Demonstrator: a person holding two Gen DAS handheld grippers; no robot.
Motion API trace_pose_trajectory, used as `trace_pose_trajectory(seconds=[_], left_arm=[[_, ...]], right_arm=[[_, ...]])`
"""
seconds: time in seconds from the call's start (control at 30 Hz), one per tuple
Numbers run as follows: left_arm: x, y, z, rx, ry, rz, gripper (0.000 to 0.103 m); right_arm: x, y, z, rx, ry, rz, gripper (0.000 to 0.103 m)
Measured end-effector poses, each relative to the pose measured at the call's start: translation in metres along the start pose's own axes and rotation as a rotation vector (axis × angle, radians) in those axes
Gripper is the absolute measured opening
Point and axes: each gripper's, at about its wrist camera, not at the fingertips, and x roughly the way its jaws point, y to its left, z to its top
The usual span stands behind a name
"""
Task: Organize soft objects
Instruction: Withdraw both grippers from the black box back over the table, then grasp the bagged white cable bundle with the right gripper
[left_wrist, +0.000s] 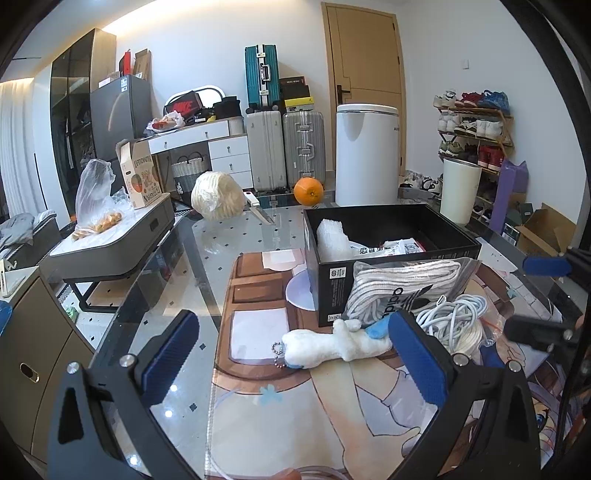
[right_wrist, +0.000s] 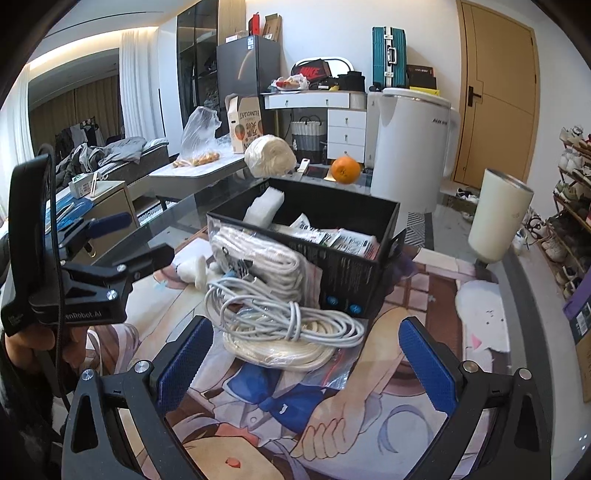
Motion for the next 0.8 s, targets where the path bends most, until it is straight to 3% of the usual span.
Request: trace_pose_trajectory(seconds=[0.8], left_arm=[[0.002,0.01,0.003,-0.058,-0.011,-0.062,0.103]], right_arm=[[0.06,0.02,0.007,-0.061,0.124,0.058,0.102]])
